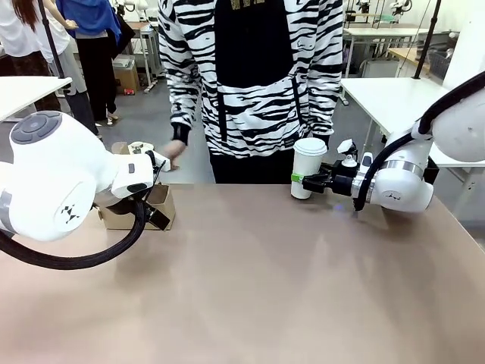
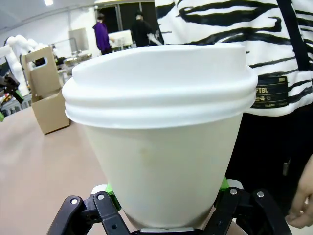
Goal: Pour a drink into a cup and package it in a carrier.
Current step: When a person places the Paper Cup Lid on the 600 ml Paper Cup , lift the 600 ml Paper Cup.
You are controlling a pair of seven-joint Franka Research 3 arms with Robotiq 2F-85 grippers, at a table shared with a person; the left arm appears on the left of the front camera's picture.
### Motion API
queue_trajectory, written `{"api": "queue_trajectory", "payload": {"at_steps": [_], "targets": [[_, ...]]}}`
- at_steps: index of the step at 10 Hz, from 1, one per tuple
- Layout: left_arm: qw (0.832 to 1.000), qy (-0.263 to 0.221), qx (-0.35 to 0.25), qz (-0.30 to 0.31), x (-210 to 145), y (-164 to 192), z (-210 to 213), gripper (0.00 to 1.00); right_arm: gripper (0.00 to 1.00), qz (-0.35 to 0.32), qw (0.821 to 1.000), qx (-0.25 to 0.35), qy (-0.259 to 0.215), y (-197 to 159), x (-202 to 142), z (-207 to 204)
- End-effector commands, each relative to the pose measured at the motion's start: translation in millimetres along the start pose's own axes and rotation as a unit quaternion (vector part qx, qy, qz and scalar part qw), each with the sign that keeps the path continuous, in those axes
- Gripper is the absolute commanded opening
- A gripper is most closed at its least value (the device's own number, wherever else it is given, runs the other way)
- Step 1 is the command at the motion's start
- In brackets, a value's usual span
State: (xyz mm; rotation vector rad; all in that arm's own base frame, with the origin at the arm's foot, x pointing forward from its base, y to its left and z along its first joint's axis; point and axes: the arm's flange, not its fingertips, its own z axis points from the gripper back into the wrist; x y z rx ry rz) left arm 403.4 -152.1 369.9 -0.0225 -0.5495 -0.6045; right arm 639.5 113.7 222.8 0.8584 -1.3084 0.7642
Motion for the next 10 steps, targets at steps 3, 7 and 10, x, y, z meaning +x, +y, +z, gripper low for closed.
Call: {"api": "queue_trajectory", "payload": {"at_steps": [3,7,10], "targets": [[1.0,-0.001,-0.001,0.0,0.0,0.2,0.5,1.0,0.81,0.014,1.0,0.017,0.005,16.9,45.9,26.4],[1.0,-0.001,-0.001,0.0,0.0,0.2,0.5,1.0,0.81,0.034,0.999,0.031,0.005,72.7,179.6,101.9],[1.0,-0.001,-0.001,0.0,0.0,0.2,0.5,1.0,0.81,0.03,0.998,0.05,0.006,141.0,257.1,153.3]]}}
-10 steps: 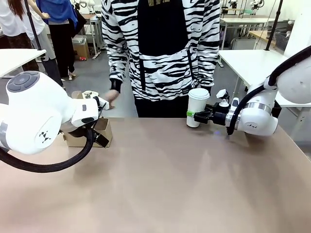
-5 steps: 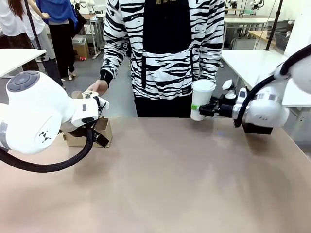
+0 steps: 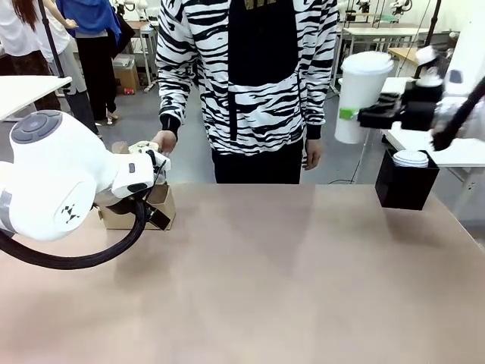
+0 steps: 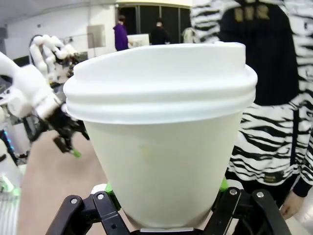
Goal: Pour a drink into a cup and package it in a carrier.
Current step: When a person places the Paper Cup Lid on the 600 ml Paper Cup , lift the 600 ml Paper Cup, then position the Cup Carrier in the center of the table.
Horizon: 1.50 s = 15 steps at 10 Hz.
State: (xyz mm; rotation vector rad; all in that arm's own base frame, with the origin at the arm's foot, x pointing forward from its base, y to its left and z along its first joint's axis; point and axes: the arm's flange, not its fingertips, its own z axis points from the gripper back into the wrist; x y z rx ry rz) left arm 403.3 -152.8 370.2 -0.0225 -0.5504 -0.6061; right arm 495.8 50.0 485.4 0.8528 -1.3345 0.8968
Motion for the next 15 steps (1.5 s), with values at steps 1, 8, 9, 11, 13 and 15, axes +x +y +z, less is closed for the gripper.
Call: {"api": "queue_trajectory", "payload": {"at_steps": [1,8,9,11,13,15], "targets": [[1.0,0.0,-0.001,0.001,-0.5,0.9,0.3,1.0,0.81,-0.022,0.999,0.024,-0.009,39.1,32.9,22.8],[1.0,0.0,-0.001,0.001,-0.5,0.9,0.3,1.0,0.81,-0.014,0.999,0.031,-0.015,52.6,45.7,26.0],[1.0,0.0,-0.001,0.001,-0.5,0.9,0.3,1.0,0.81,-0.014,0.999,0.031,-0.015,52.6,45.7,26.0],[1.0,0.0,-0.001,0.001,-0.5,0.9,0.3,1.0,0.81,-0.014,0.999,0.031,-0.015,52.6,45.7,26.0],[1.0,0.0,-0.001,0.001,-0.5,0.9,0.3,1.0,0.81,-0.014,0.999,0.031,-0.015,52.6,45.7,26.0],[1.0,0.0,0.0,0.0,-0.1,0.0,0.0,1.0,0.81,-0.014,0.999,0.031,-0.015,52.6,45.7,26.0]]}}
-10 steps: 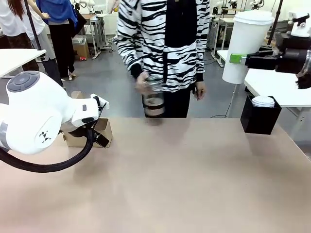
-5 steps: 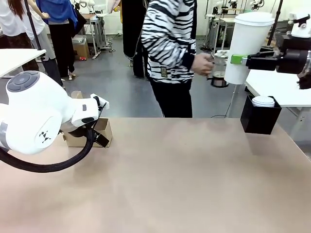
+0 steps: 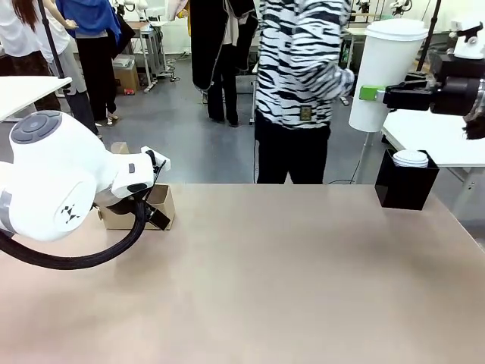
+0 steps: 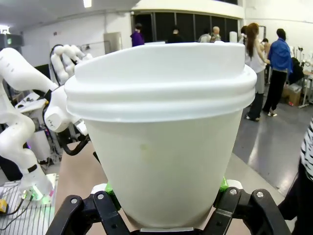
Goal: Pour a drink into a cup and package it in a carrier.
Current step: Position the Cup Carrier in the center of the table.
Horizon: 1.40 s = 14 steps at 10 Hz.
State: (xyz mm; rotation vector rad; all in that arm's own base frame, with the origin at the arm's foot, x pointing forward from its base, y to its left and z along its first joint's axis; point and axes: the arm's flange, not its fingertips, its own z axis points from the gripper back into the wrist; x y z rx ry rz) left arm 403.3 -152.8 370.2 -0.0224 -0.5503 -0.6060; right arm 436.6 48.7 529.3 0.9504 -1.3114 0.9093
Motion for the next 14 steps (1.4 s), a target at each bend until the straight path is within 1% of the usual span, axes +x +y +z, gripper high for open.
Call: {"api": "queue_trajectory", "payload": {"at_steps": [1,2,3,4,5,7,8,9,10,12,14], "targets": [[1.0,0.014,0.0,0.016,7.1,1.3,23.4,1.0,0.81,0.007,1.0,-0.006,0.0,-0.7,3.5,-2.7],[0.999,0.019,0.022,0.024,18.1,0.3,48.2,1.0,0.81,0.007,1.0,-0.006,0.0,-0.7,3.5,-2.7],[0.998,0.022,0.032,0.049,32.8,4.3,78.1,1.0,0.81,0.007,1.0,-0.006,0.0,-0.7,3.5,-2.7],[0.997,0.015,0.033,0.068,45.1,9.6,108.5,1.0,0.81,0.007,1.0,-0.006,0.0,-0.7,3.5,-2.7],[0.995,0.023,0.032,0.087,55.9,16.8,135.6,1.0,0.81,0.007,1.0,-0.006,0.0,-0.7,3.5,-2.7],[0.986,0.045,0.064,0.148,82.7,39.1,179.8,1.0,0.81,0.007,1.0,-0.006,0.0,-0.7,3.5,-2.7],[0.982,0.051,0.077,0.166,92.9,49.1,185.4,1.0,0.81,0.007,1.0,-0.006,0.0,-0.7,3.5,-2.7],[0.975,0.058,0.092,0.196,107.7,66.4,183.4,1.0,0.81,0.007,1.0,-0.006,0.0,-0.7,3.5,-2.7],[0.969,0.074,0.092,0.215,118.7,80.2,175.1,1.0,0.81,0.007,1.0,-0.006,0.0,-0.7,3.5,-2.7],[0.959,0.102,0.099,0.244,138.2,100.2,143.8,1.0,0.81,0.007,1.0,-0.006,0.0,-0.7,3.5,-2.7],[0.955,0.123,0.084,0.258,148.2,112.7,104.3,1.0,0.81,0.007,1.0,-0.006,0.0,-0.7,3.5,-2.7]]}}
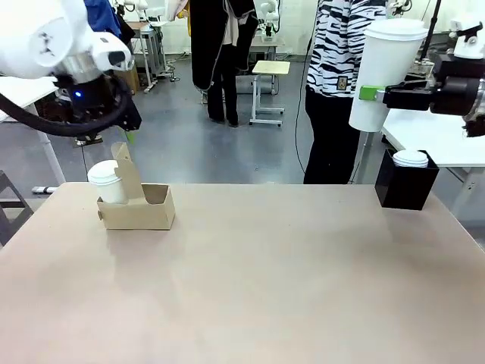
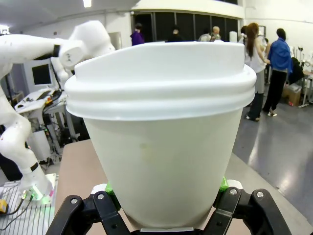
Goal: Pour a drink into a cup and package it in a carrier.
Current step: Position the Cup Carrier in the center of the table.
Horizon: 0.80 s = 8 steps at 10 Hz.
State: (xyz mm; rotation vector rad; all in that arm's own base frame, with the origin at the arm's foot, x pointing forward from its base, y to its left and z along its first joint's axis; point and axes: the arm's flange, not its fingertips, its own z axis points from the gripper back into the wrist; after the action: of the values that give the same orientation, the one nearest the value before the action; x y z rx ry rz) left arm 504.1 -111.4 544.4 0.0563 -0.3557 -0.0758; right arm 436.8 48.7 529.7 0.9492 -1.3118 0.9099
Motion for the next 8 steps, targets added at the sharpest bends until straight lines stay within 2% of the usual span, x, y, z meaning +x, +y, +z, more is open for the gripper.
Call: {"api": "queue_trajectory", "payload": {"at_steps": [1,3,4,5,6,8], "targets": [[1.0,0.026,0.005,0.013,16.3,-9.7,-15.6,1.0,0.81,0.006,1.0,-0.006,0.0,-0.5,3.1,-2.6],[0.999,0.038,0.002,0.022,20.6,-5.4,-37.4,1.0,0.81,0.006,1.0,-0.006,0.0,-0.5,3.1,-2.6],[0.999,0.043,0.003,0.025,21.2,-2.5,-44.1,0.41,0.81,0.006,1.0,-0.006,0.0,-0.5,3.1,-2.6],[0.999,0.044,0.005,0.026,20.8,-2.8,-48.0,0.4,0.81,0.006,1.0,-0.006,0.0,-0.5,3.1,-2.6],[0.999,0.045,0.006,0.027,20.5,-2.2,-49.2,0.0,0.81,0.006,1.0,-0.006,0.0,-0.5,3.1,-2.6],[0.999,0.044,0.005,0.026,20.3,-5.5,-47.5,0.0,0.81,0.006,1.0,-0.006,0.0,-0.5,3.1,-2.6]]}}
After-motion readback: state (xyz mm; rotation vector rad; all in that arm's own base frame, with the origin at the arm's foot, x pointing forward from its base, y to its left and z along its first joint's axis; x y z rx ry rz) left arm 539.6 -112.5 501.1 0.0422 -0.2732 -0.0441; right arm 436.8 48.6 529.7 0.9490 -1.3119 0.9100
